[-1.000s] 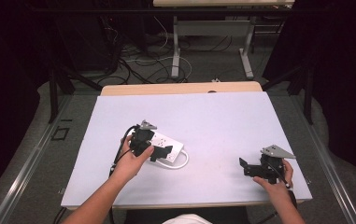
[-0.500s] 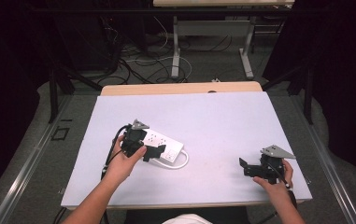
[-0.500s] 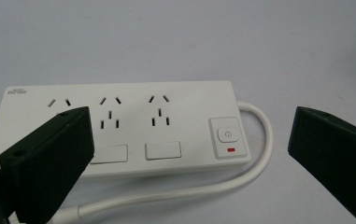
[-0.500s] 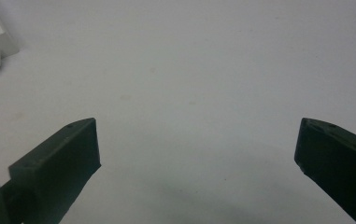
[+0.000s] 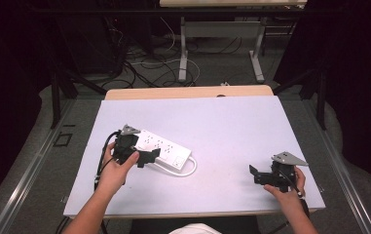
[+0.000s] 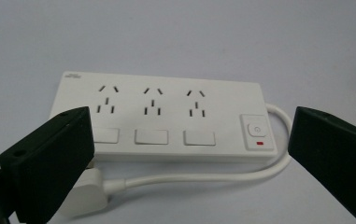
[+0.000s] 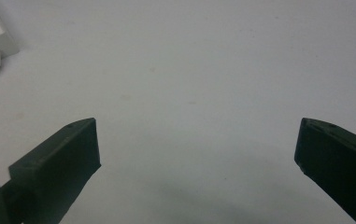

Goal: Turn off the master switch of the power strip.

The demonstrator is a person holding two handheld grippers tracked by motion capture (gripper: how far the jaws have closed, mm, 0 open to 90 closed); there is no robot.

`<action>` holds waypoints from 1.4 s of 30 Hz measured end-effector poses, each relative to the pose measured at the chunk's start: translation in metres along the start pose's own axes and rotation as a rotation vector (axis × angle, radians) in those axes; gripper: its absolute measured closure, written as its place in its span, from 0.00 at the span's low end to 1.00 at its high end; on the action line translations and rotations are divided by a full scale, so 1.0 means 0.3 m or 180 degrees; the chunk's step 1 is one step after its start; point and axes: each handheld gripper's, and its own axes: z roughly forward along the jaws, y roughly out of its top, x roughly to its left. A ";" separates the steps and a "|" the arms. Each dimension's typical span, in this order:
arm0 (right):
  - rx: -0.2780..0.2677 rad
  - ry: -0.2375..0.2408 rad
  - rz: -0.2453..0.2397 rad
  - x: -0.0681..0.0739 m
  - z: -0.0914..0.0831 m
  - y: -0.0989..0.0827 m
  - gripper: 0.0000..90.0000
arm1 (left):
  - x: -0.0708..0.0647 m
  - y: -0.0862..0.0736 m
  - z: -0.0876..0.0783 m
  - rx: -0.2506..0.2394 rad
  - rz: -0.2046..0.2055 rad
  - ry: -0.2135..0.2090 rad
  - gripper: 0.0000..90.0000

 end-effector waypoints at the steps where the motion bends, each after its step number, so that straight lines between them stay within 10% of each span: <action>1: 0.0003 -0.0004 -0.0001 0.000 0.000 0.000 0.00 | 0.011 -0.004 -0.005 -0.0028 -0.0003 0.0010 0.00; 42: -0.0010 -0.0007 -0.0007 0.003 0.000 0.000 0.00 | 0.269 -0.275 -0.114 -0.0281 -0.0756 0.0478 0.01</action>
